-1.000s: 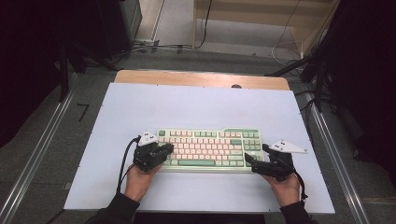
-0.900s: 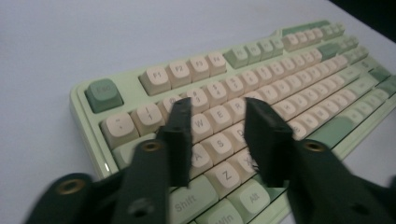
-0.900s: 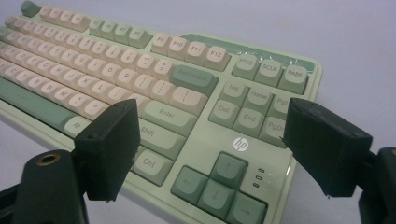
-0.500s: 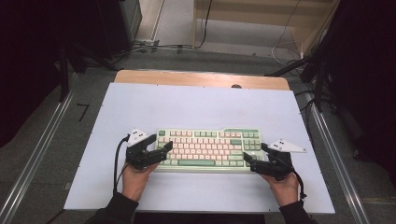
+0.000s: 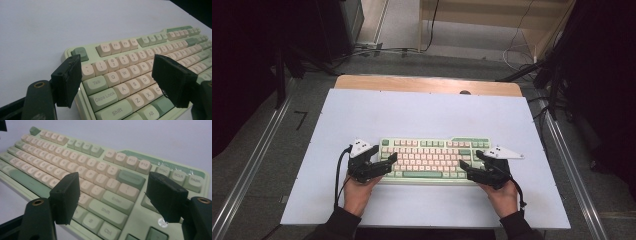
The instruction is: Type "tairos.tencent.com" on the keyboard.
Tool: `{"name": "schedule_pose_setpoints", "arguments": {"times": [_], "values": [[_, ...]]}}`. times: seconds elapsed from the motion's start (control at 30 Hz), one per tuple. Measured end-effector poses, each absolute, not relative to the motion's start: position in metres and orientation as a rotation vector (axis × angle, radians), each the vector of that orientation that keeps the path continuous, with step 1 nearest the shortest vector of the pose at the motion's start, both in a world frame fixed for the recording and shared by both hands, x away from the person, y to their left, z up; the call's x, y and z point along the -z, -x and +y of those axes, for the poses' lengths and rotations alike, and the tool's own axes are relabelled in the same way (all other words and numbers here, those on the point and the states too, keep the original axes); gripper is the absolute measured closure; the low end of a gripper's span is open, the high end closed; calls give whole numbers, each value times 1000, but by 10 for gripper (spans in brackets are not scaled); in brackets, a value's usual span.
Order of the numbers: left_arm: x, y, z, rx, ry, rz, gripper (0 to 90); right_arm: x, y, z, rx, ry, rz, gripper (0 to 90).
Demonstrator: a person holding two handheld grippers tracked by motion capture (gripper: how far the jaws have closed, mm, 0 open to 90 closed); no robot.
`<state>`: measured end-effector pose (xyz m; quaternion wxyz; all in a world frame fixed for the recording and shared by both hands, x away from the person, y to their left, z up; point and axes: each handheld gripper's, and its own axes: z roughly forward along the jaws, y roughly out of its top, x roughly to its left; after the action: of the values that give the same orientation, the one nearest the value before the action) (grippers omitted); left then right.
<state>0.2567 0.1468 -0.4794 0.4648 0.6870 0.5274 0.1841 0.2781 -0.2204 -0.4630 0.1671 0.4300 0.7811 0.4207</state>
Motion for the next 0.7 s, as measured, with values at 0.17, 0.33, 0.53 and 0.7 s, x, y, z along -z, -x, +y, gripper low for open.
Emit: {"name": "schedule_pose_setpoints", "arguments": {"times": [0.17,0.33,0.53,0.7], "values": [[480,-256,146,-448,-1687,1298,248,462,-283,-207,-1218,-1204,2245,278],[481,-257,146,-446,-1695,1298,249,462,-288,-189,-1185,-1176,2262,308],[482,-257,143,-444,-1702,1297,251,468,-298,-169,-1198,-1199,2319,526],[481,-256,143,-444,-1706,1291,253,470,-301,-161,-1184,-1187,2328,655]]}}
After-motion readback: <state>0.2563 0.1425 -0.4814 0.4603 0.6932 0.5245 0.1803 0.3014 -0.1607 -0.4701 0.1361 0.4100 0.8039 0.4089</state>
